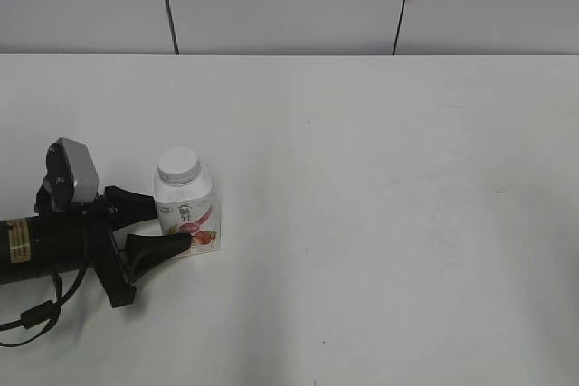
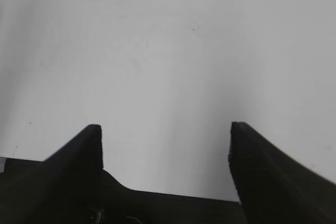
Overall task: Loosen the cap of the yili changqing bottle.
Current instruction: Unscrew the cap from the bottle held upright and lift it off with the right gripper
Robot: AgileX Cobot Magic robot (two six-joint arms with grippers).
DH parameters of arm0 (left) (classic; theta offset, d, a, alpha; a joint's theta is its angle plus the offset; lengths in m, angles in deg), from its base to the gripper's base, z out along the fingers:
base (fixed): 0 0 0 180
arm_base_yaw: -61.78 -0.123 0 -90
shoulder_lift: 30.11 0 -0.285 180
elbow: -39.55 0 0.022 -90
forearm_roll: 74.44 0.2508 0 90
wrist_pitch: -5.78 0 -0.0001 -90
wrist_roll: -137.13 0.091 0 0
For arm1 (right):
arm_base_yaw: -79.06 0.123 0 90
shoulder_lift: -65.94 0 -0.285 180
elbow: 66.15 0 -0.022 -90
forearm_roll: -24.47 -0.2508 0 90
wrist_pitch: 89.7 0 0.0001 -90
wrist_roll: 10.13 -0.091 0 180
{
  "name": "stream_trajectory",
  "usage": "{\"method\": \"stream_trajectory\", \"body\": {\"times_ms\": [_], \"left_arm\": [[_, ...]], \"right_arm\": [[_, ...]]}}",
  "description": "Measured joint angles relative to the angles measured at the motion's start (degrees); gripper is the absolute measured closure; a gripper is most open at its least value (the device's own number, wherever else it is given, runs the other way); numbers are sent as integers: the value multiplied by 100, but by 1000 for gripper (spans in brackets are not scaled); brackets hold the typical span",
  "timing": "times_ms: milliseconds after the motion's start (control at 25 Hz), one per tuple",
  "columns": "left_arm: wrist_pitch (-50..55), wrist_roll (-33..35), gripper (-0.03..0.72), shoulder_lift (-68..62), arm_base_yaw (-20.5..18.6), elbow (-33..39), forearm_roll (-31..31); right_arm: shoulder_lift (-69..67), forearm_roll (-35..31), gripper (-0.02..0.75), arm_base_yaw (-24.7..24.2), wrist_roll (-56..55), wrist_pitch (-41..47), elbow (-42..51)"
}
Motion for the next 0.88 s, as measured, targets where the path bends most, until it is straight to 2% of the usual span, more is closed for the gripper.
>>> {"method": "stream_trajectory", "body": {"times_ms": [400, 600, 880], "left_arm": [[0, 0, 281, 0, 0, 0, 4], [0, 0, 284, 0, 0, 0, 18], [0, 0, 285, 0, 0, 0, 24]], "right_arm": [[-2430, -18, 152, 0, -55, 50, -1247], [-3453, -69, 158, 0, -216, 538, -1705], [-4804, -79, 283, 0, -253, 606, -2623]]}}
